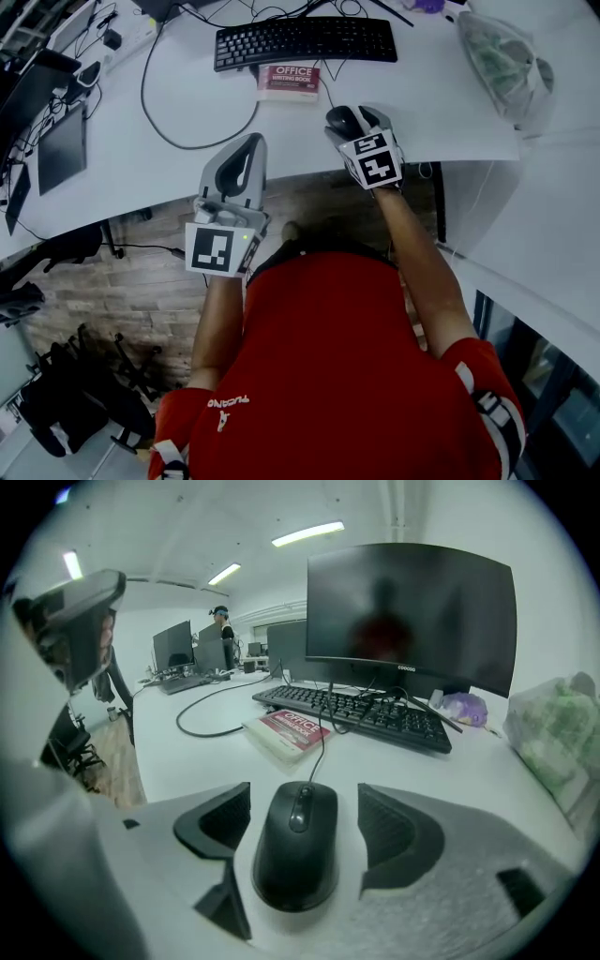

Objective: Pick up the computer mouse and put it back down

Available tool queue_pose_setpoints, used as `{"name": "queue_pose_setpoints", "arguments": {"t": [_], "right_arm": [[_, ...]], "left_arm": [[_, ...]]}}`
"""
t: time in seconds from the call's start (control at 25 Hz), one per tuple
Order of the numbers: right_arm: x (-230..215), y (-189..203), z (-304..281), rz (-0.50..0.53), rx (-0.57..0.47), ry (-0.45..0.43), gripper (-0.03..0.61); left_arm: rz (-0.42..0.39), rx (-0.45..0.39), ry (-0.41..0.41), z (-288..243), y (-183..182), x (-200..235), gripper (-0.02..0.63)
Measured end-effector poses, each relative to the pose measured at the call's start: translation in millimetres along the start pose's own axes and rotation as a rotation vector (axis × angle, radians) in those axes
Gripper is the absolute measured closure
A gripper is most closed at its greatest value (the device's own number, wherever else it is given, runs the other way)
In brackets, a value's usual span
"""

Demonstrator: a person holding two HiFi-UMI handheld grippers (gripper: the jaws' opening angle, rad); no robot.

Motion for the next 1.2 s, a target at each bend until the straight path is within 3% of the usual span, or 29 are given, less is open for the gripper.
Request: {"name": "queue_pose_setpoints", "arguments": {"t": [0.24,0.6,0.84,1.2], "right_arm": [[-7.4,-28.2,43.3,-0.073,-0.127,-0.032,0.241],[-0.3,-73.8,124.7,-0.13,-0.336,-0.103,0.355],[11.6,-79.1,158.8,-0.153,-0.435,-0.133,0.442],[13.8,-72.6,191.4,-0.206,-0.549,-0.106,0.572]], "left_arm": [[-0.001,-0.023,0.008,-1.3,-5.1,-5.4,0.604],[-0.017,-0.065,0.028,4.8,-22.0,-15.3,0.604],[-0.027,-0.081,0.049,9.7,-29.0,-22.1,0.604],[-0.032,-0.089,0.086,9.7,-33.0,-29.6,0.604]]}}
Point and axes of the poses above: the fingertips, and each gripper's own axes: z backward along the fingers, x to its left, y out of its underside, the point moved 8 cm from there along z, backward along the fingers, and after that the axes turned 15 degrees about y, right-handed, at the moved point
